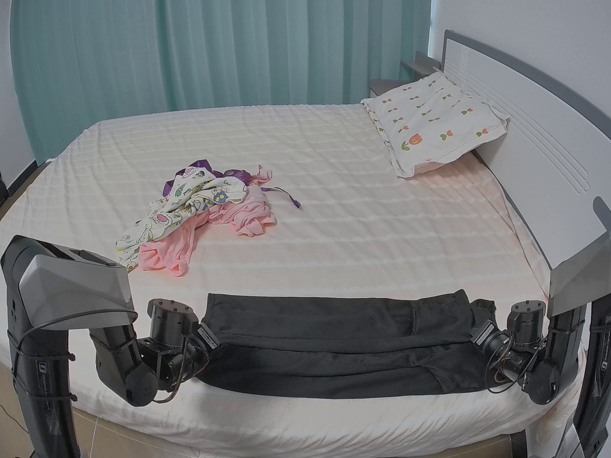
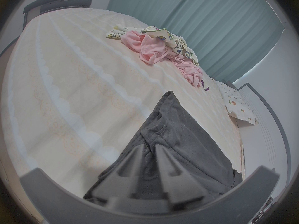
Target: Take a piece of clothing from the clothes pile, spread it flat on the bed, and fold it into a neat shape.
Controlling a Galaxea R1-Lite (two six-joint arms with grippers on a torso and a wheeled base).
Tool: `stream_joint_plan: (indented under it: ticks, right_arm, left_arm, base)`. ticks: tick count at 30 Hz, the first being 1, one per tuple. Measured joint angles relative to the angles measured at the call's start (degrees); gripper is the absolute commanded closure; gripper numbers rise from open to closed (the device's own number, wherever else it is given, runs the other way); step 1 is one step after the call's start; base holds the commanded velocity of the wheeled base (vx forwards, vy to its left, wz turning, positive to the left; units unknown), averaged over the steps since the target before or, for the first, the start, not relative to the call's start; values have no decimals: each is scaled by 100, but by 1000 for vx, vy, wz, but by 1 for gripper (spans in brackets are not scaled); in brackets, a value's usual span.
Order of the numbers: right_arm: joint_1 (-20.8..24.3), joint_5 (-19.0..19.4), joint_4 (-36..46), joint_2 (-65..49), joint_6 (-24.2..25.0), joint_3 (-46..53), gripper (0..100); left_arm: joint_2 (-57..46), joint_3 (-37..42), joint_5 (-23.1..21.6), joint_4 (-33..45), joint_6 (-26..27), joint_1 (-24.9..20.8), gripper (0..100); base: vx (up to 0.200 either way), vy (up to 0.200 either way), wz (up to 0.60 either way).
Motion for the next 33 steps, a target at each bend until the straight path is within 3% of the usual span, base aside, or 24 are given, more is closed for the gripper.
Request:
stream_joint_plan:
  ticks: [12,20,27,33]
  right_arm:
    - [-85,55,0,-369,5,111,0]
    - [-218,208,2,-747,13,202,0]
    - [-269,338,0,-863,30,232,0]
    - [-322,482,0,-898,41,251,0]
  left_arm:
    - [-506,38,-165,84,-11,196,0]
    - [-1438,-268,-1217,1790,178,656,0]
    - [-1668,-955,-2471,3163,1457,1042,0]
    - [-1342,-1313,-2733,3367,2826,1204,0]
  base:
    - [0,0,0]
    - [0,0,0]
    - [0,0,0]
    - [0,0,0]
